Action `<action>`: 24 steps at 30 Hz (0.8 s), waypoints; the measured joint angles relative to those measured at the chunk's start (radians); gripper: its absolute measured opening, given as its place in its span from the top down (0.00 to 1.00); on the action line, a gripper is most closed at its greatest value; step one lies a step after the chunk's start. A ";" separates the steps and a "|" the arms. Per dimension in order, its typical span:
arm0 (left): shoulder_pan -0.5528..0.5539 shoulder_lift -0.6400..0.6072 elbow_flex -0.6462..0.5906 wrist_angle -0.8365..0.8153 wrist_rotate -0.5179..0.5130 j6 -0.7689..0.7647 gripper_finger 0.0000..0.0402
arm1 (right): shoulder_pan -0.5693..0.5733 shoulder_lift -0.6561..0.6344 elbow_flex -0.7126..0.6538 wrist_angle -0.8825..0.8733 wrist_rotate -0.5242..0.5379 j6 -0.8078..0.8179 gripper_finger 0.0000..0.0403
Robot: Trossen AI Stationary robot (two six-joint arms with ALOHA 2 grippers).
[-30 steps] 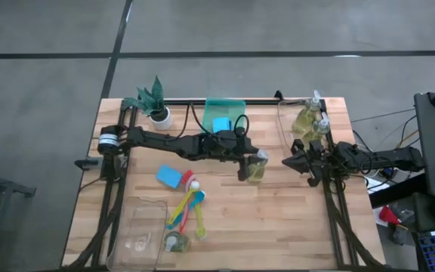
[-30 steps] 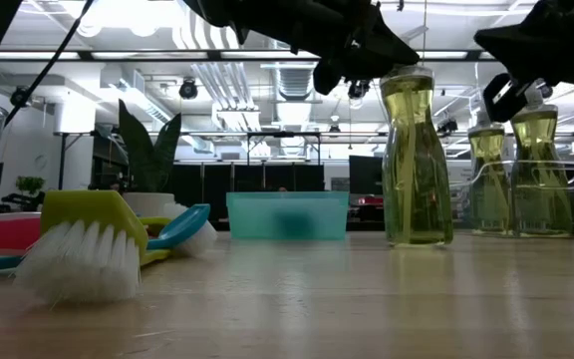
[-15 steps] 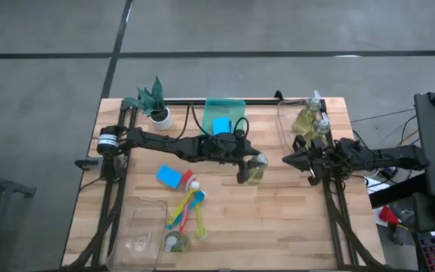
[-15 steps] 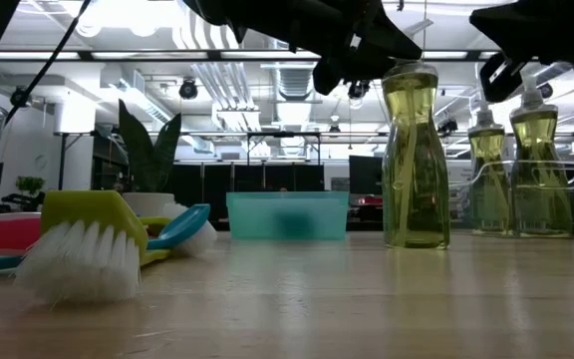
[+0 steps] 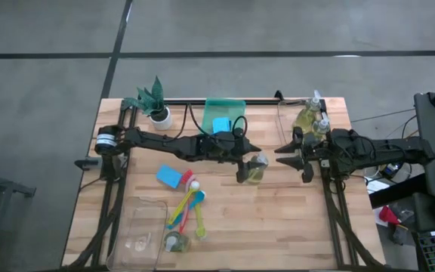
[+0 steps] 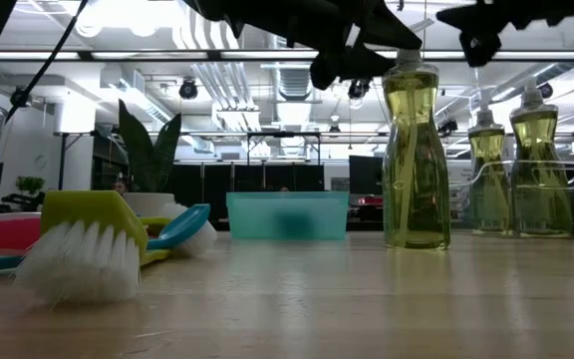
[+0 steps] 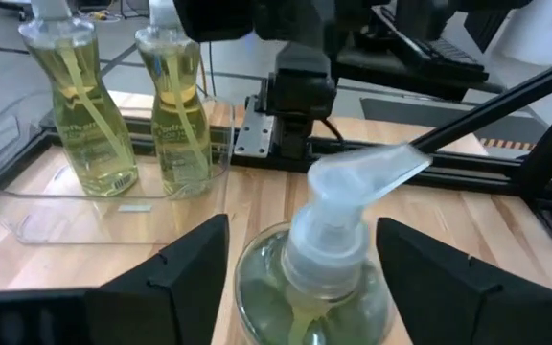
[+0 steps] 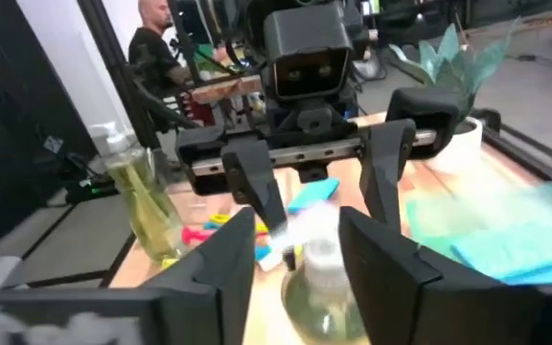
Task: Pick & Place Kitchen Sink Supplies
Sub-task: Put the yellow soap dispenser into the top transparent bin
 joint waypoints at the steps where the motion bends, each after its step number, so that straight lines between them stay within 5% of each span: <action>1: 0.000 -0.004 0.000 0.001 0.000 0.000 0.34 | 0.000 0.014 0.021 -0.011 -0.001 -0.006 0.59; 17: -0.026 -0.164 -0.007 -0.371 -0.005 0.020 0.26 | -0.002 0.235 0.159 -0.171 0.030 -0.060 0.46; 24: -0.051 -0.208 -0.050 -0.381 -0.011 0.019 0.26 | -0.002 0.300 0.179 -0.190 0.046 -0.074 0.39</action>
